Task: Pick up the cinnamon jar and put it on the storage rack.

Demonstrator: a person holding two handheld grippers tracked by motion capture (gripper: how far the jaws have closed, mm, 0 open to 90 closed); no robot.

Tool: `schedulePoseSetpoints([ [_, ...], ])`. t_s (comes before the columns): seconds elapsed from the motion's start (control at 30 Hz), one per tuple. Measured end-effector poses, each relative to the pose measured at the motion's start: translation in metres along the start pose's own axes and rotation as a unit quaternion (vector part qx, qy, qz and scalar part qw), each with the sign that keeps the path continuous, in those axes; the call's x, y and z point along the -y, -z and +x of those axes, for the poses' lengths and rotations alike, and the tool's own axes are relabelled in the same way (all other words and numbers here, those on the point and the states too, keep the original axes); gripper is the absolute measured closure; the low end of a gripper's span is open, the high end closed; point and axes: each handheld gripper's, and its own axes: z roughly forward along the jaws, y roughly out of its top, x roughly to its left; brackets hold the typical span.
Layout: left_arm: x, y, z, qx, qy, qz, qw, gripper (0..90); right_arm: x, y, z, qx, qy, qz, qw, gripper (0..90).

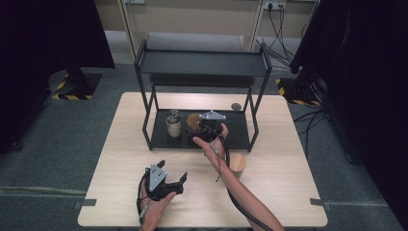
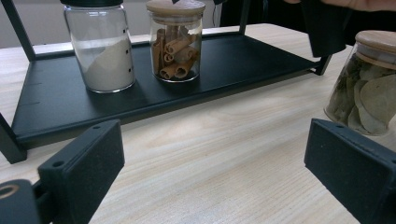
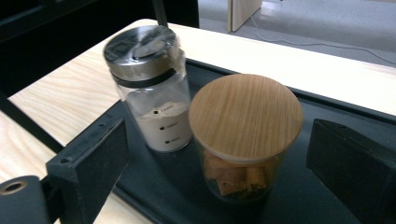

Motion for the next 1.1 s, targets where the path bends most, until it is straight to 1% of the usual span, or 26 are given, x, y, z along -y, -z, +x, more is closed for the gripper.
schedulePoseSetpoints([
  [0.1,0.0,0.0,0.0,0.0,0.0,-0.001,1.0,4.4,-0.001,0.004,0.001,0.0,0.003,-0.003,1.0,5.9],
  [0.23,0.0,0.0,0.0,0.0,0.001,-0.001,1.0,4.4,-0.001,0.008,0.0,-0.004,0.001,-0.006,1.0,5.9],
  [0.57,0.0,0.0,0.0,-0.001,0.001,-0.001,1.0,4.4,0.004,0.017,-0.001,-0.016,0.0,-0.014,0.9998,5.9],
  [0.9,0.0,0.0,-0.001,-0.001,0.001,-0.001,1.0,4.4,0.013,0.031,-0.004,-0.04,0.004,-0.027,0.9988,5.9],
  [1.1,0.0,0.0,-0.001,-0.002,0.0,0.0,1.0,4.4,0.018,0.039,-0.006,-0.05,0.001,-0.032,0.9982,5.9],
])
